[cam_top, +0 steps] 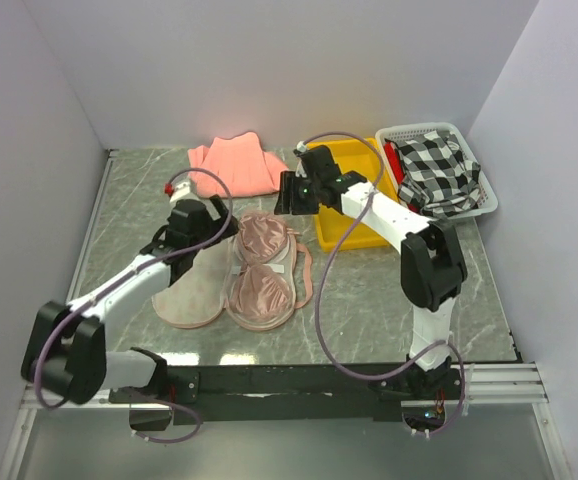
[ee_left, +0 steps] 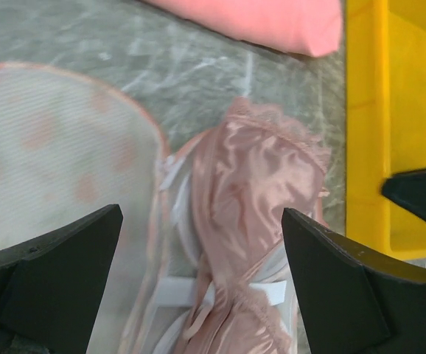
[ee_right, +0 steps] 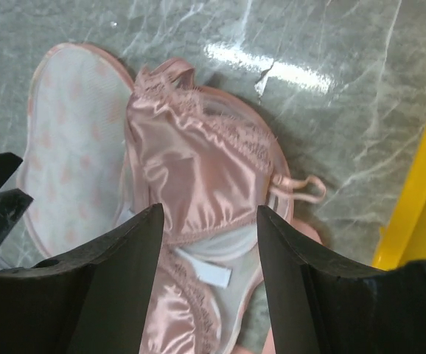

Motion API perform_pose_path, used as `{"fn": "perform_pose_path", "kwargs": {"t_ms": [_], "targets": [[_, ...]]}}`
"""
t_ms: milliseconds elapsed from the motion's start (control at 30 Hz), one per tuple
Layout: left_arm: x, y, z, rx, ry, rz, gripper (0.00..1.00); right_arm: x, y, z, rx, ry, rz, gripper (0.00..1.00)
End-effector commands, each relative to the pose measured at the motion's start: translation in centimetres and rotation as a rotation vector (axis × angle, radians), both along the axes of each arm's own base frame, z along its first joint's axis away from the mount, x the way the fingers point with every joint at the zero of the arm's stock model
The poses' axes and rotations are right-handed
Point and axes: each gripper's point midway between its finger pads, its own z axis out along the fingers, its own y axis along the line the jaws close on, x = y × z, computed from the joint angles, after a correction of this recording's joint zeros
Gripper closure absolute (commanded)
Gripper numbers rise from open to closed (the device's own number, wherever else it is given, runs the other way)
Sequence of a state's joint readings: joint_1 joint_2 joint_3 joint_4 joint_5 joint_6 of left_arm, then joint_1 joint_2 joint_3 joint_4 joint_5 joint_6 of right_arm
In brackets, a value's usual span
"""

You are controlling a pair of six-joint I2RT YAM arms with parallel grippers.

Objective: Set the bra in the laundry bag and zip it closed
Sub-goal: Adjust the bra in the laundry bag.

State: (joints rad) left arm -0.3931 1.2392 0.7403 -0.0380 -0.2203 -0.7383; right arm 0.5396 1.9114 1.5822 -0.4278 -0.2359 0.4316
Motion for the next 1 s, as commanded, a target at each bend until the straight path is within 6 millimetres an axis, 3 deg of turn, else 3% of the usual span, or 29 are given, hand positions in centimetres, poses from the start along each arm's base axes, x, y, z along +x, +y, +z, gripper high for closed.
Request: {"fn": "perform_pose_path", "kwargs": {"t_ms": [0,167,533,967], "targets": [[3.6,-3.9,4.6,-0.051,-0.179,-0.184,0.02,2.4,-0.3,0.7,-0.018,-0.04,0.012,0.39],[5.4,-5.5,3.0,-0.064,-0.153,-0.238,0.01,3.7,-0.9,-0.1,0.008,-0.017,0.028,0.39],[7.4,-7.1,-1.5,-0.081,-0.086,-0.298,0.01,3.3,0.3,-2.0,0.064,0.039,0.137,0.37],[7.7,-7.8,-2.5,-0.091,-0.072,-0.327,0.05,3.0,1.6,-4.1,0.118,0.096,0.203,0.37]]}}
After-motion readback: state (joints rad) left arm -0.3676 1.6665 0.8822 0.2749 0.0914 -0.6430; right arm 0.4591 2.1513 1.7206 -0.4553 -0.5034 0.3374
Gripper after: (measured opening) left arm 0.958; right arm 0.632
